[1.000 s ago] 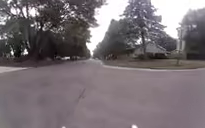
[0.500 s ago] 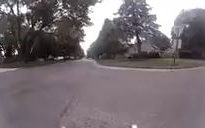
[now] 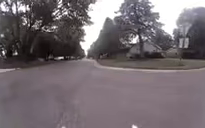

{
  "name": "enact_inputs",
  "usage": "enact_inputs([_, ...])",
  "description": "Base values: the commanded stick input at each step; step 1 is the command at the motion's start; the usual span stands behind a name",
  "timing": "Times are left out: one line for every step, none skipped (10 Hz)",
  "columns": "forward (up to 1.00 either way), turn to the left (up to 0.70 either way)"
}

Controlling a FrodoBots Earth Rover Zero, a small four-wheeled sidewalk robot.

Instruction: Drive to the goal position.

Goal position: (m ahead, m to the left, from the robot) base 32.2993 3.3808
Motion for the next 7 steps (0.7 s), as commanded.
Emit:
enact_inputs([1.0,0.0])
enact_inputs([1.0,0.0])
enact_inputs([1.0,0.0])
enact_inputs([1.0,0.0])
enact_inputs([1.0,0.0])
enact_inputs([1.0,0.01])
enact_inputs([1.0,0.11])
